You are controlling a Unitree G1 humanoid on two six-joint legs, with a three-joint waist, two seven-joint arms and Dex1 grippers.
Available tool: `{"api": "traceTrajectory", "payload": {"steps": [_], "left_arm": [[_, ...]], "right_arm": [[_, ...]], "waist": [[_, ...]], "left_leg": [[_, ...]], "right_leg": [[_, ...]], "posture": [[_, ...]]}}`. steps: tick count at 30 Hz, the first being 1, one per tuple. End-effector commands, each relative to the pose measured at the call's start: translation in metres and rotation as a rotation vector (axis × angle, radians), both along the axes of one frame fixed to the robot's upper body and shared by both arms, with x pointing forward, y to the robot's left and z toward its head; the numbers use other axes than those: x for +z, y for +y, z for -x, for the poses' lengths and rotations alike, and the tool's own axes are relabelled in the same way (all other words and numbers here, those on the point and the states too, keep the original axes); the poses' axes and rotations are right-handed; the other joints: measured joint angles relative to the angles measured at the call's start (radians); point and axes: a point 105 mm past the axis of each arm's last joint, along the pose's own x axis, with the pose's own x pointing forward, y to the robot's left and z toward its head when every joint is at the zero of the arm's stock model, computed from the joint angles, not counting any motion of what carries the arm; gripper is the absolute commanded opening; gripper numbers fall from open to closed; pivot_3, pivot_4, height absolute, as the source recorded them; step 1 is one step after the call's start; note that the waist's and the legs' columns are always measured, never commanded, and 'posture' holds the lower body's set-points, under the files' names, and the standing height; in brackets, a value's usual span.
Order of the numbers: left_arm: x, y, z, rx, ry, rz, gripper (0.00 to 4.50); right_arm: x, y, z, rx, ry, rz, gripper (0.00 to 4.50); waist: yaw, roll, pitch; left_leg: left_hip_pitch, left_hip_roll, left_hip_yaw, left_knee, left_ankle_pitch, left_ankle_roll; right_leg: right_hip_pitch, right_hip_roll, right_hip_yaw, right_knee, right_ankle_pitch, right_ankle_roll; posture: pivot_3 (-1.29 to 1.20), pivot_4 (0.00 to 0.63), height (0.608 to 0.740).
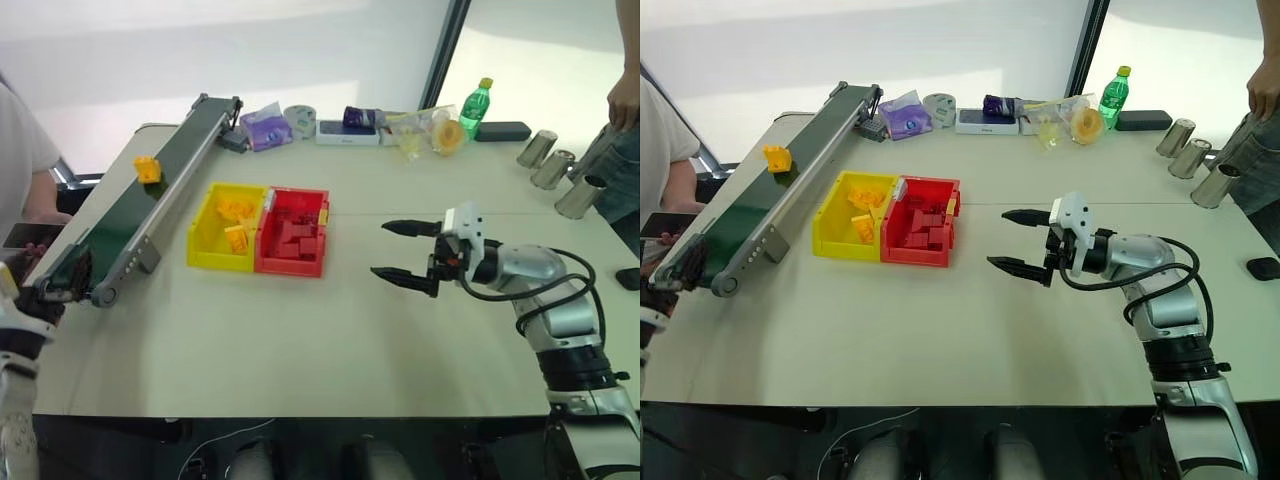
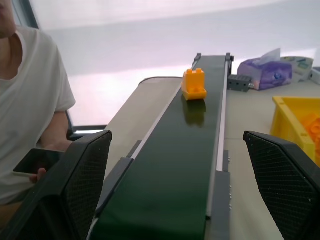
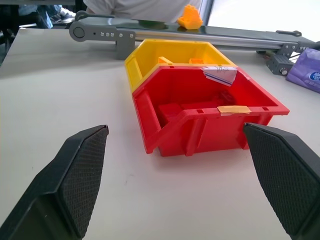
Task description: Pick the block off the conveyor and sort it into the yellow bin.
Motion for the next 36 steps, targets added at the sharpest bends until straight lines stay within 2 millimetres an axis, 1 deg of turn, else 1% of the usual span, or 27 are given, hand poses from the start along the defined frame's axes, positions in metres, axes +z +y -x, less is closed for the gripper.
{"api": "traceTrajectory", "payload": {"steps": [1,5,10,14,20,26,28,29,30,31,33,34,36], "left_arm": [[0.012,0.011,-0.015,0.02,0.047,0.024,4.45],[0.017,0.014,-0.034,-0.011,0.097,-0.007,4.45],[0.014,0.024,-0.053,-0.011,0.14,-0.01,4.45],[0.012,0.018,-0.067,-0.06,0.14,-0.011,4.45],[0.003,0.014,-0.081,-0.085,0.161,-0.018,4.45],[-0.003,0.008,-0.088,-0.097,0.156,0.0,4.45],[-0.006,0.006,-0.088,-0.099,0.163,0.008,3.93],[-0.008,0.008,-0.088,-0.087,0.166,0.008,3.59],[-0.009,0.009,-0.087,-0.078,0.165,0.017,3.1],[-0.009,0.01,-0.085,-0.075,0.165,0.017,2.52],[-0.007,0.013,-0.082,-0.065,0.151,0.013,1.58],[-0.004,0.014,-0.08,-0.064,0.139,0.019,1.26],[0.003,0.01,-0.077,-0.079,0.113,0.02,1.31]], "right_arm": [[0.014,0.005,0.002,0.021,-0.054,-0.008,4.5],[0.013,0.007,0.002,0.026,-0.055,-0.011,4.5],[0.014,0.007,0.003,0.018,-0.057,-0.012,4.5],[0.015,0.006,0.004,0.011,-0.057,-0.01,4.5],[0.015,0.005,0.004,0.004,-0.057,-0.009,4.5],[0.014,0.002,0.004,-0.002,-0.054,-0.009,4.5],[0.013,0.001,0.004,-0.005,-0.052,-0.007,4.5],[0.012,0.0,0.004,-0.006,-0.052,-0.006,4.5],[0.012,0.0,0.005,-0.007,-0.052,-0.005,4.5],[0.012,-0.001,0.005,-0.008,-0.053,-0.005,4.5],[0.012,-0.001,0.005,-0.011,-0.053,-0.006,4.5],[0.012,-0.002,0.006,-0.012,-0.054,-0.005,4.5],[0.011,-0.002,0.006,-0.013,-0.054,-0.005,4.5]], "waist": [[-0.002,0.0,0.0],[-0.005,0.0,0.0],[-0.004,0.0,0.0],[-0.003,0.0,0.0],[-0.002,0.0,0.0],[-0.002,0.0,0.0],[-0.002,0.0,0.0],[-0.002,0.0,0.0],[-0.002,0.0,0.0],[-0.002,0.0,0.0],[-0.002,0.0,0.0],[-0.002,0.0,0.0],[-0.003,0.0,0.0]], "left_leg": [[0.0,0.0,0.0,0.0,0.0,0.0],[0.0,-0.001,0.002,-0.001,0.0,-0.001],[-0.001,0.0,0.002,-0.001,0.001,-0.001],[-0.001,0.0,0.003,-0.001,0.001,-0.001],[-0.001,0.0,0.003,-0.001,0.001,-0.001],[-0.001,0.0,0.003,-0.001,0.001,-0.002],[-0.001,0.0,0.003,-0.001,0.001,-0.001],[-0.001,0.0,0.003,-0.001,0.001,-0.002],[-0.001,0.0,0.003,-0.001,0.001,-0.002],[-0.001,0.0,0.003,-0.001,0.001,-0.002],[-0.001,0.0,0.003,-0.001,0.001,-0.002],[-0.001,0.0,0.003,-0.001,0.001,-0.002],[-0.001,0.0,0.003,-0.001,0.001,-0.002]], "right_leg": [[0.0,0.0,0.0,0.0,0.0,0.0],[-0.001,-0.001,0.0,-0.001,0.0,0.0],[-0.002,0.0,0.0,0.0,0.0,0.0],[-0.002,-0.001,0.0,0.0,0.0,0.0],[-0.003,0.0,0.0,0.0,0.0,0.0],[-0.003,0.0,0.0,0.0,0.0,0.0],[-0.003,0.0,0.0,0.0,0.0,0.0],[-0.003,0.0,0.0,0.0,0.0,0.0],[-0.003,0.0,0.0,0.0,0.0,0.0],[-0.003,0.0,0.0,0.0,0.0,0.0],[-0.003,0.0,0.0,0.0,0.0,0.0],[-0.003,0.0,0.0,0.0,0.0,0.0],[-0.003,0.0,0.0,0.0,0.0,0.0]], "posture": [[0.0,0.15,0.74],[0.0,0.15,0.74],[0.0,0.15,0.74],[0.0,0.15,0.74],[0.0,0.15,0.74],[0.0,0.15,0.74],[0.0,0.15,0.74],[0.0,0.15,0.74],[0.0,0.15,0.74],[0.0,0.15,0.74],[0.0,0.15,0.74],[0.0,0.15,0.74],[0.0,0.15,0.74]]}}
